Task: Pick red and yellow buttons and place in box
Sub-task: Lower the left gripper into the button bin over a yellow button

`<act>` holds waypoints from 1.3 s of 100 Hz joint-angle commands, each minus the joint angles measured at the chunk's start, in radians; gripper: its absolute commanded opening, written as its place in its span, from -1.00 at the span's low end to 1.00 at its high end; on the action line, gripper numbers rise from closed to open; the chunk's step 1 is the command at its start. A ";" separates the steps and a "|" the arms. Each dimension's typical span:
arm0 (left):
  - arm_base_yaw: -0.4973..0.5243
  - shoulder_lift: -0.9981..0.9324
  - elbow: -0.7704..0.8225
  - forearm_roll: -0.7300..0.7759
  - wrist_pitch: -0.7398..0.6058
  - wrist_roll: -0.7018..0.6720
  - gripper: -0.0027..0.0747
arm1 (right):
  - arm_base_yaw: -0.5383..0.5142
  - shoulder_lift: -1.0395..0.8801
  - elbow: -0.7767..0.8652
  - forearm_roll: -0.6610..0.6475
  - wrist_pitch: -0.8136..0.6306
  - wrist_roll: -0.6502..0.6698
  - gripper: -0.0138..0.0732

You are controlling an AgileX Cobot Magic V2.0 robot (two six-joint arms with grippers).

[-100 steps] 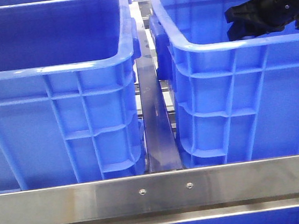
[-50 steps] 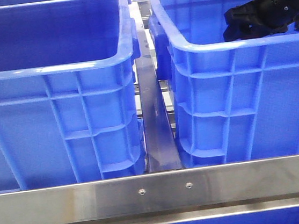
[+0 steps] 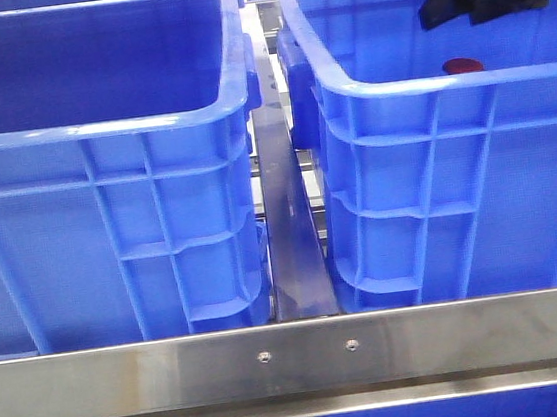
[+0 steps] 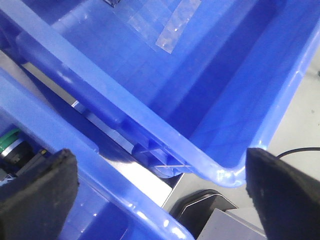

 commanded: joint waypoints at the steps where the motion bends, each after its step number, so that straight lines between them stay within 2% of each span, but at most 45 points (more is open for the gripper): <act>1: -0.010 -0.044 -0.034 -0.033 -0.048 -0.001 0.72 | -0.003 -0.116 0.023 0.021 0.011 -0.012 0.46; 35: -0.004 -0.044 -0.034 -0.019 -0.040 -0.008 0.72 | -0.003 -0.382 0.235 0.021 0.009 -0.012 0.46; 67: 0.131 -0.044 -0.034 0.018 0.044 -0.066 0.72 | -0.003 -0.509 0.314 0.021 0.015 -0.012 0.46; 79: 0.193 -0.044 -0.034 0.092 0.046 -0.136 0.72 | -0.003 -0.521 0.320 0.021 0.019 -0.012 0.46; 96: 0.255 -0.039 -0.034 0.306 0.052 -0.304 0.72 | -0.003 -0.521 0.320 0.021 0.019 -0.012 0.46; 110: 0.279 -0.002 -0.034 0.459 0.130 -0.434 0.72 | -0.003 -0.521 0.320 0.021 0.019 -0.012 0.46; 117: 0.284 0.029 -0.034 0.487 0.161 -0.456 0.72 | -0.003 -0.521 0.320 0.021 0.019 -0.012 0.46; 130: 0.288 0.084 -0.034 0.461 0.132 -0.456 0.72 | -0.003 -0.521 0.320 0.021 0.020 -0.012 0.46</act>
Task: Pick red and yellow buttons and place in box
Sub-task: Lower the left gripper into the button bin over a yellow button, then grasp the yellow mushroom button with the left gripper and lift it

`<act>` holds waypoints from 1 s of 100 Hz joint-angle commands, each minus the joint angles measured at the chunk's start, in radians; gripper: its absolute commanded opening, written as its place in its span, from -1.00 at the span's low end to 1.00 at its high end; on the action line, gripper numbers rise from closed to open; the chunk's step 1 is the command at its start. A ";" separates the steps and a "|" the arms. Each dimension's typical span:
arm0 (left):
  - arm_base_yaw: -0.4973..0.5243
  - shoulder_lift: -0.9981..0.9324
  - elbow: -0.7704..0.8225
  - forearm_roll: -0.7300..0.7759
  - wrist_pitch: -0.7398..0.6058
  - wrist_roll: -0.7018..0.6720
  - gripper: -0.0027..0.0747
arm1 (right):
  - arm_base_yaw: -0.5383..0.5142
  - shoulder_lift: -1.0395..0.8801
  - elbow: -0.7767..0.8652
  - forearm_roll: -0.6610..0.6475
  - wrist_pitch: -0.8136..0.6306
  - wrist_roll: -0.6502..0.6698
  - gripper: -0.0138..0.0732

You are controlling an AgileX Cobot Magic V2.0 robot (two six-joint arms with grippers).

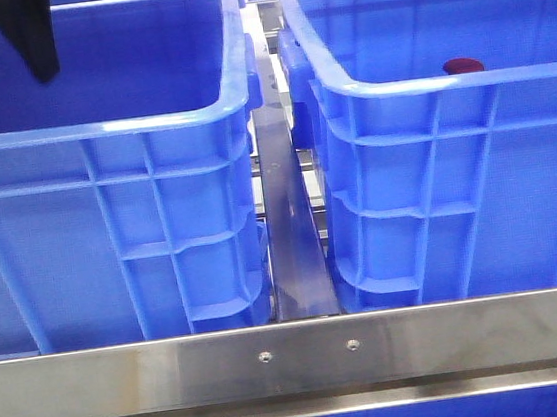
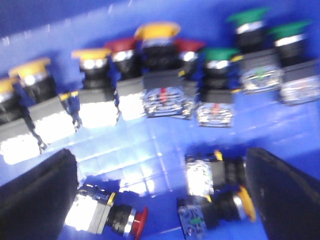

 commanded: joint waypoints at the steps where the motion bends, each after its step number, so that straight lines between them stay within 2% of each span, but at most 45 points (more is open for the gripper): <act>1: 0.003 -0.005 -0.032 -0.017 -0.045 -0.020 0.72 | -0.003 -0.034 -0.026 0.021 0.015 -0.012 0.46; 33: 0.003 0.095 -0.032 -0.079 -0.175 -0.020 0.72 | -0.003 -0.034 -0.026 0.021 0.008 -0.012 0.46; 81: 0.003 0.189 -0.032 -0.079 -0.198 -0.020 0.72 | -0.003 -0.034 -0.026 0.021 0.008 -0.012 0.46; 90: 0.003 0.189 -0.032 -0.079 -0.198 -0.020 0.60 | -0.003 -0.034 -0.026 0.021 0.008 -0.012 0.46; 100: 0.005 0.189 -0.032 -0.079 -0.198 -0.020 0.29 | -0.003 -0.034 -0.026 0.021 0.008 -0.012 0.46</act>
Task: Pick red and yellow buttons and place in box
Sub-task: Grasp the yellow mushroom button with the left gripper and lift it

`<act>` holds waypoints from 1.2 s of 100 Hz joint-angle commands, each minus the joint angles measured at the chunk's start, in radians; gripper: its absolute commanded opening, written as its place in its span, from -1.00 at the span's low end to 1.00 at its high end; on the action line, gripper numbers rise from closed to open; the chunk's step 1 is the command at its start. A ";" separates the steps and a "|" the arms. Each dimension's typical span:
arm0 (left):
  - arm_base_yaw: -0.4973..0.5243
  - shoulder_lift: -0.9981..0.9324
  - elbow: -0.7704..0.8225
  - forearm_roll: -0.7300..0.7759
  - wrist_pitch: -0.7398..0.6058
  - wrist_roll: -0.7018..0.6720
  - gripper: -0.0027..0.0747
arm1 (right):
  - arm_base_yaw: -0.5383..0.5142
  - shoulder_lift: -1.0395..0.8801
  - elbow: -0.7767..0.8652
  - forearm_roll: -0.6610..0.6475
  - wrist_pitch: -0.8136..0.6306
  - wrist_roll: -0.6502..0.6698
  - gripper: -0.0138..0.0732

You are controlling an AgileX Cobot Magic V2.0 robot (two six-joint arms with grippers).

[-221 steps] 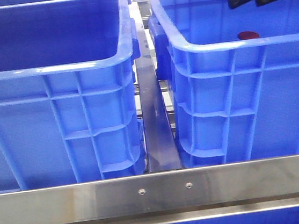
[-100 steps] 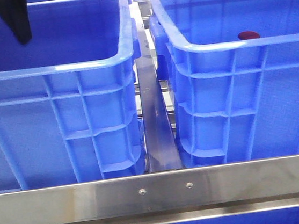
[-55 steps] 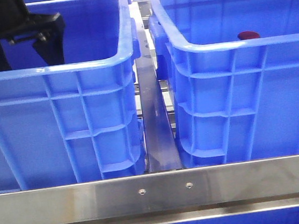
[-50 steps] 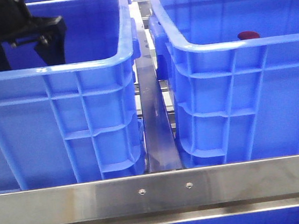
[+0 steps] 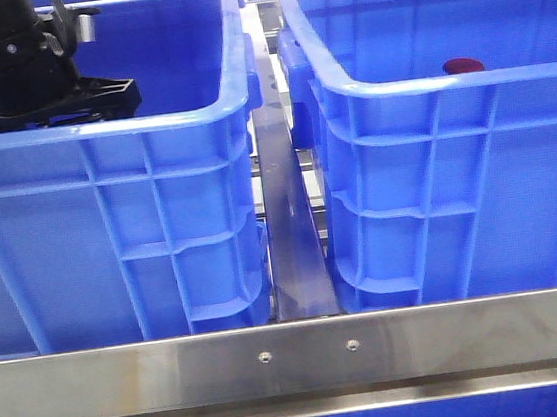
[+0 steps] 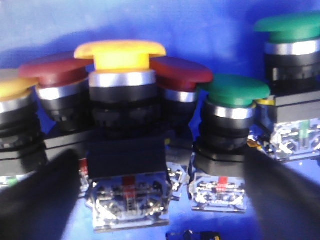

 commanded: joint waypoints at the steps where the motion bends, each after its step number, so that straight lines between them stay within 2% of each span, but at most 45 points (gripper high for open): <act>1: 0.005 -0.054 -0.032 -0.010 -0.023 -0.010 0.26 | -0.003 -0.033 -0.028 0.021 0.008 -0.012 0.46; 19: 0.005 -0.054 -0.032 -0.008 -0.023 -0.010 -0.37 | -0.003 -0.033 -0.028 0.021 0.008 -0.012 0.46; 33: 0.005 -0.056 -0.032 -0.008 -0.023 -0.010 -0.64 | -0.003 -0.033 -0.028 0.021 0.008 -0.012 0.46; 65: -0.044 -0.199 -0.032 -0.008 -0.048 0.072 -0.66 | -0.003 -0.033 -0.028 0.021 0.024 -0.012 0.46; 85: -0.117 -0.307 -0.032 -0.015 -0.055 0.166 -0.66 | -0.003 -0.060 -0.028 0.022 0.127 -0.005 0.46; 107: -0.235 -0.384 -0.032 -0.036 -0.069 0.259 -0.66 | -0.003 -0.137 -0.028 0.022 0.230 0.076 0.46; 120: -0.324 -0.392 -0.032 -0.044 -0.070 0.288 -0.66 | -0.003 -0.165 -0.028 0.022 0.348 0.195 0.46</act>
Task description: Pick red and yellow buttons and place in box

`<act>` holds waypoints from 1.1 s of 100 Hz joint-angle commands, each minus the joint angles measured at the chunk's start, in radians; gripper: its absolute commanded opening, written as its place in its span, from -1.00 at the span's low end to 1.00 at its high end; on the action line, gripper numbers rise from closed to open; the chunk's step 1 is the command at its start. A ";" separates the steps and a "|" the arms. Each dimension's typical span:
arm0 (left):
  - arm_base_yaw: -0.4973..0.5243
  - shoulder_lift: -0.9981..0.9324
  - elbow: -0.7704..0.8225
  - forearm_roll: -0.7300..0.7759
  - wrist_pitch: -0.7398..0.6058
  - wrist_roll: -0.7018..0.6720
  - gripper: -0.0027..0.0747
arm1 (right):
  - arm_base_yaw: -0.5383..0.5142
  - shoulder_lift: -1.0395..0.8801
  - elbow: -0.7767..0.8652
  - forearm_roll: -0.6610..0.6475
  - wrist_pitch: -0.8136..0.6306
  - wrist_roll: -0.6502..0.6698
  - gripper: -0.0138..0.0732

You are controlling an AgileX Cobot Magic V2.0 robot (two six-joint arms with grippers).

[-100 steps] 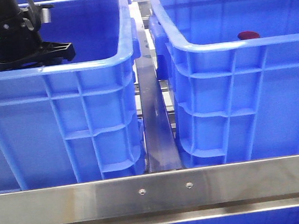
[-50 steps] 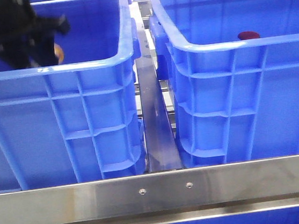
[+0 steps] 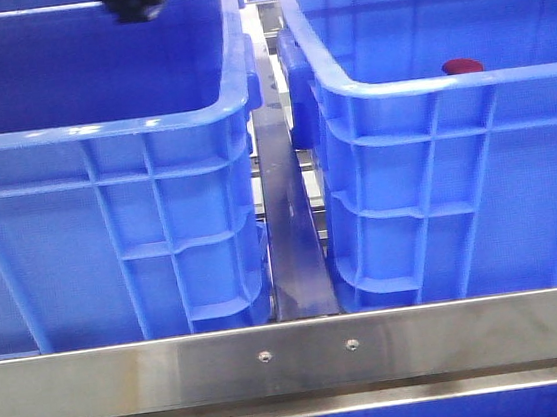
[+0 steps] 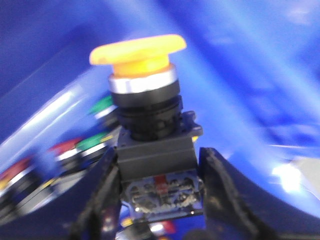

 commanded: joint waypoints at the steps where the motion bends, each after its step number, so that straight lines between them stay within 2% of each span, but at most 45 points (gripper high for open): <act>1: -0.055 -0.048 -0.031 -0.020 -0.060 0.018 -0.66 | -0.003 -0.045 -0.028 0.031 0.097 0.088 0.46; 18: -0.150 -0.048 -0.031 -0.020 -0.061 0.020 -0.66 | -0.003 -0.050 -0.028 0.030 0.253 0.398 0.46; 35: -0.209 -0.048 -0.031 -0.020 -0.067 0.020 -0.66 | -0.003 -0.049 -0.028 0.030 0.312 0.575 0.46; 47: -0.230 -0.048 -0.031 -0.021 -0.086 0.020 -0.66 | -0.002 -0.039 -0.028 0.029 0.305 0.623 0.46; 66: -0.240 -0.048 -0.031 -0.034 -0.097 0.020 -0.66 | 0.004 0.011 -0.028 0.024 0.313 0.624 0.46; 93: -0.240 -0.048 -0.031 -0.036 -0.098 0.020 -0.66 | 0.128 0.090 -0.028 0.035 0.270 0.623 0.46; 110: -0.240 -0.048 -0.031 -0.036 -0.098 0.020 -0.66 | 0.147 0.105 -0.028 0.051 0.269 0.623 0.46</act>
